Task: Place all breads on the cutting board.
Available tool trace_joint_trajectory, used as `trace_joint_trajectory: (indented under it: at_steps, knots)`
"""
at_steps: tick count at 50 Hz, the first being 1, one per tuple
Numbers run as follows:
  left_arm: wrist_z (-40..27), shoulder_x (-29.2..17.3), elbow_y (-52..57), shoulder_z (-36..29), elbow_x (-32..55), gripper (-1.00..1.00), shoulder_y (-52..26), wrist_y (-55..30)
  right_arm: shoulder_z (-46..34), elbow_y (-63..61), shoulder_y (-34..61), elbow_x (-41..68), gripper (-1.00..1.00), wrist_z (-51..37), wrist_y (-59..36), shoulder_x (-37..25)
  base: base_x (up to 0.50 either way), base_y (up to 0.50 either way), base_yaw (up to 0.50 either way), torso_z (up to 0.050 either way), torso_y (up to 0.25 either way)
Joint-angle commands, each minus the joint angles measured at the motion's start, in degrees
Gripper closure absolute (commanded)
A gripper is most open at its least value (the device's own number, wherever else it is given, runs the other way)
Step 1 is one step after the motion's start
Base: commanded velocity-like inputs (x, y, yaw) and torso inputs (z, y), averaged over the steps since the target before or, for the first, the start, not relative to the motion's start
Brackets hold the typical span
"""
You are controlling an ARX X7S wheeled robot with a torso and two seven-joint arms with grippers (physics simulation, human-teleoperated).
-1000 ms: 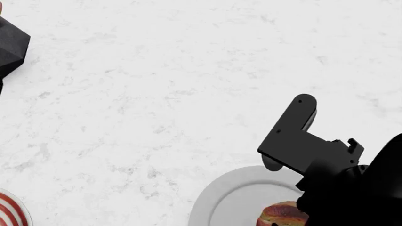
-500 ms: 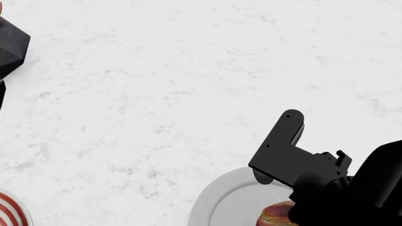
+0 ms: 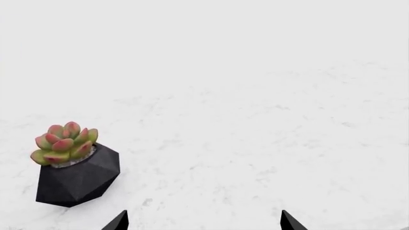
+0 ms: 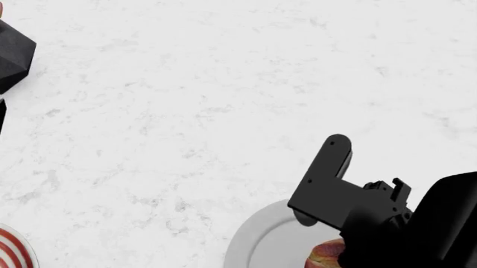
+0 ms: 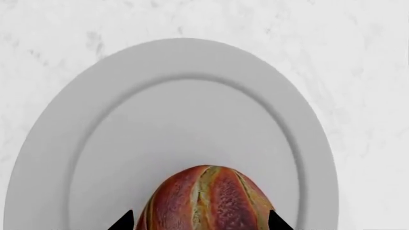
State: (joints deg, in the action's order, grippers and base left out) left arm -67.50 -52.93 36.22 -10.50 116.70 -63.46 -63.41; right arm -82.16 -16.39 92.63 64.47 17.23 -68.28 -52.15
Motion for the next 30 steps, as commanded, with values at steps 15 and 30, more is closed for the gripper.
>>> trace_joint_trajectory:
  at_steps: [15,30]
  knots:
    - [0.35,-0.27,0.13,-0.41,-0.12,-1.00,-0.15,0.70,-3.74,-3.56,-1.41,0.14,1.00,2.12,-1.75,-2.75,0.00,0.00,0.00,0.000,0.000]
    - [0.98,0.08,-1.60,-1.97,-0.48,-1.00,-3.02,-0.27,2.24,-5.09,10.80,3.93,1.00,5.14,-6.32,-4.29,0.00,0.00,0.00,0.000,0.000]
